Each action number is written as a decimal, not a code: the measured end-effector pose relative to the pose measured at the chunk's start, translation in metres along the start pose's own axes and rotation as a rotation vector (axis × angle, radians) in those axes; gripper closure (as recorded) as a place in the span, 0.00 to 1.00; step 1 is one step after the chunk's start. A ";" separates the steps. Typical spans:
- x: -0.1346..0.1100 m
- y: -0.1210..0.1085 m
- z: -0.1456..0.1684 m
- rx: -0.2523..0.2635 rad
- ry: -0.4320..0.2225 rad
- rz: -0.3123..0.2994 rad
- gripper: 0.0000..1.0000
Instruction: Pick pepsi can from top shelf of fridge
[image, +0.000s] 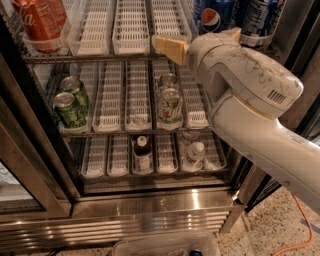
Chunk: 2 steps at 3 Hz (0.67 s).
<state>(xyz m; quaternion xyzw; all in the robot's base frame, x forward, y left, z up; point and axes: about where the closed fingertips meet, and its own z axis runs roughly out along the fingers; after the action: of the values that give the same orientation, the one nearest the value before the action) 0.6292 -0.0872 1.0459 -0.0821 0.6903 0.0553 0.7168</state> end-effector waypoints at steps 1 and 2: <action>0.002 -0.007 -0.006 0.030 0.018 0.003 0.00; -0.004 -0.013 -0.013 0.063 0.014 -0.006 0.00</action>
Offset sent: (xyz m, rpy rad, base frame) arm -0.0187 -0.0240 0.0114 0.0128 0.0061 -0.1050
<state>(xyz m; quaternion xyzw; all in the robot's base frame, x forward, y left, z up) 0.6185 -0.1022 1.0503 -0.0619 0.6964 0.0309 0.7143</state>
